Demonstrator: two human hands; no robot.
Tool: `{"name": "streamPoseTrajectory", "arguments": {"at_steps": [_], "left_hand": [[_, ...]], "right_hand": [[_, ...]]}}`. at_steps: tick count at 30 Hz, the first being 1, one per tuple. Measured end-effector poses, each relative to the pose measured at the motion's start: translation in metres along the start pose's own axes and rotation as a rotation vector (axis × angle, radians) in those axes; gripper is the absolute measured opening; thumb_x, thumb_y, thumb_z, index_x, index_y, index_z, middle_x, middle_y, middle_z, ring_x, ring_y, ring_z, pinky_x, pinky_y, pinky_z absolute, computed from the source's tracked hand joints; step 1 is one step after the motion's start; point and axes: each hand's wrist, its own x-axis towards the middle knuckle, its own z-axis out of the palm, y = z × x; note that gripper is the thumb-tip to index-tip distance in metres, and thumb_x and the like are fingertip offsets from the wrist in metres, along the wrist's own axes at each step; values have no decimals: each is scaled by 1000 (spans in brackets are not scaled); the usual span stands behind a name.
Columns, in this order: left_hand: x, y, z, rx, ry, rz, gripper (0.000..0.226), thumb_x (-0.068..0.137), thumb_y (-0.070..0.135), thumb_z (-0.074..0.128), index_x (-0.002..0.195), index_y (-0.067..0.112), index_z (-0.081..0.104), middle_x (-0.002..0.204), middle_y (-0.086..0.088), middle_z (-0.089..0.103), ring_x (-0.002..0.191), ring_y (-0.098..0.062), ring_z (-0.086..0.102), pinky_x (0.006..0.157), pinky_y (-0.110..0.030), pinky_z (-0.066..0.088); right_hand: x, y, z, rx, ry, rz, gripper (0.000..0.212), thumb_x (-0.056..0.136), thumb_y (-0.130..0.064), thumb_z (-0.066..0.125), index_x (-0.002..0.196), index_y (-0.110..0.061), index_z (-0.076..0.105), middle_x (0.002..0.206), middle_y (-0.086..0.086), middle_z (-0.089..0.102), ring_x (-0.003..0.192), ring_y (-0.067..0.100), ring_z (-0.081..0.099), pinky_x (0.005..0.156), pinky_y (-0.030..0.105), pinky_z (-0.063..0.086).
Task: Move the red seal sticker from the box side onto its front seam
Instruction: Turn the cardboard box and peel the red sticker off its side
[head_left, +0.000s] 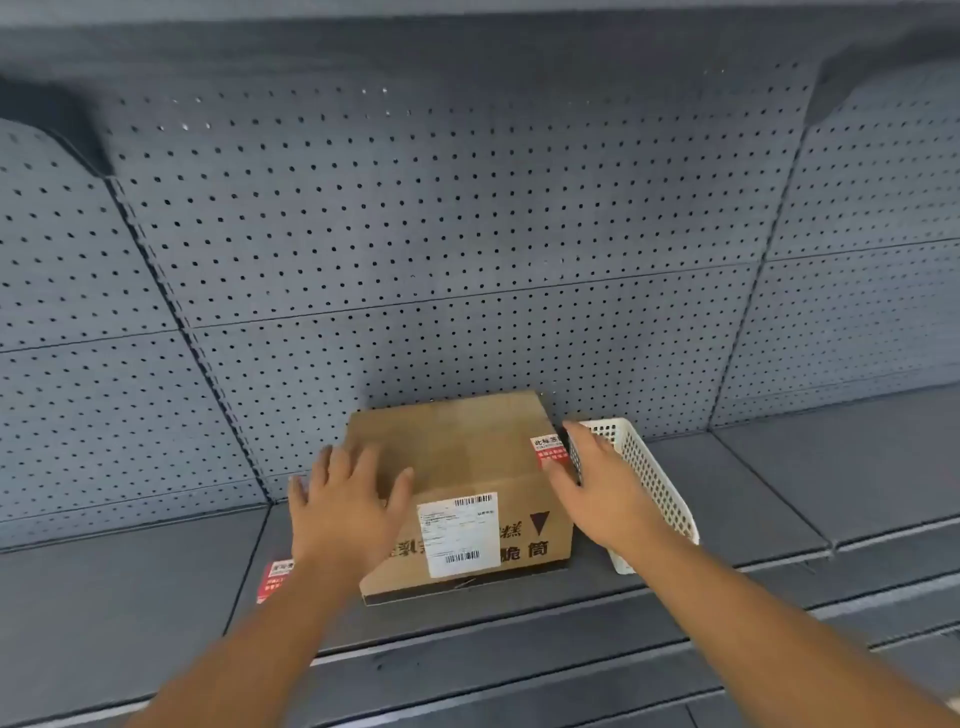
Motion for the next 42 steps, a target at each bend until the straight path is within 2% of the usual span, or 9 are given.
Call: {"name": "streamPoseTrajectory", "arguments": {"at_steps": [5, 9, 13, 17, 20, 29, 33, 36, 42], "left_hand": [[3, -16, 19, -183, 11, -93, 67, 92, 75, 31, 145, 38, 44, 167, 5, 25, 153, -26, 15, 114, -63, 32], [5, -17, 24, -335, 12, -133, 68, 90, 77, 34, 146, 40, 42, 163, 10, 26, 144, -29, 37, 104, -57, 46], [0, -15, 25, -411, 27, -168, 62, 93, 72, 42, 146, 41, 42, 163, 14, 24, 130, -22, 53, 97, -48, 52], [1, -10, 25, -482, 28, -264, 59, 94, 62, 54, 147, 41, 44, 164, 3, 29, 114, -17, 54, 98, -44, 49], [2, -9, 23, -494, 22, -313, 59, 95, 61, 53, 150, 43, 41, 151, -1, 46, 122, -23, 54, 96, -44, 46], [5, -16, 24, -500, 25, -430, 55, 88, 77, 41, 140, 59, 39, 102, 0, 72, 86, -23, 69, 72, -50, 62], [7, -22, 22, -554, 35, -448, 49, 88, 70, 47, 137, 62, 45, 118, 0, 65, 96, -25, 68, 72, -49, 63], [12, -26, 21, -559, 80, -443, 45, 100, 44, 51, 145, 43, 52, 138, -7, 50, 86, -10, 60, 57, -29, 50], [20, -30, 12, -499, 69, -521, 52, 96, 50, 42, 146, 37, 50, 148, -7, 47, 129, -32, 49, 104, -51, 40]], "right_hand": [[6, 10, 10, 120, -20, 147, 63, 102, -54, 47, 158, -29, 32, 159, -4, 44, 141, 21, 45, 111, 41, 39], [16, 15, 11, 260, -53, 236, 59, 104, -50, 46, 157, -25, 37, 154, -2, 51, 135, 20, 51, 107, 38, 40], [19, 15, 11, 342, -103, 253, 48, 107, -48, 41, 150, -28, 47, 141, -5, 59, 117, 12, 53, 100, 34, 41], [19, 20, 13, 467, -140, 240, 42, 107, -49, 40, 145, -35, 53, 129, -15, 63, 122, 10, 57, 105, 33, 44], [20, 24, 14, 535, -153, 246, 38, 108, -46, 40, 141, -38, 56, 121, -24, 62, 121, 6, 57, 109, 35, 44], [18, 32, 13, 646, -202, 240, 27, 109, -41, 42, 129, -48, 58, 118, -34, 59, 107, -18, 50, 90, 10, 36], [16, 36, 16, 692, -210, 227, 32, 109, -38, 43, 136, -43, 59, 131, -23, 63, 118, -7, 54, 89, 12, 39], [11, 36, 18, 774, -239, 233, 35, 110, -33, 41, 137, -42, 61, 134, -17, 65, 122, 1, 59, 91, 18, 47], [4, 27, 19, 843, -291, 190, 35, 111, -25, 41, 136, -36, 63, 137, -13, 63, 123, 4, 59, 90, 19, 52]]}}
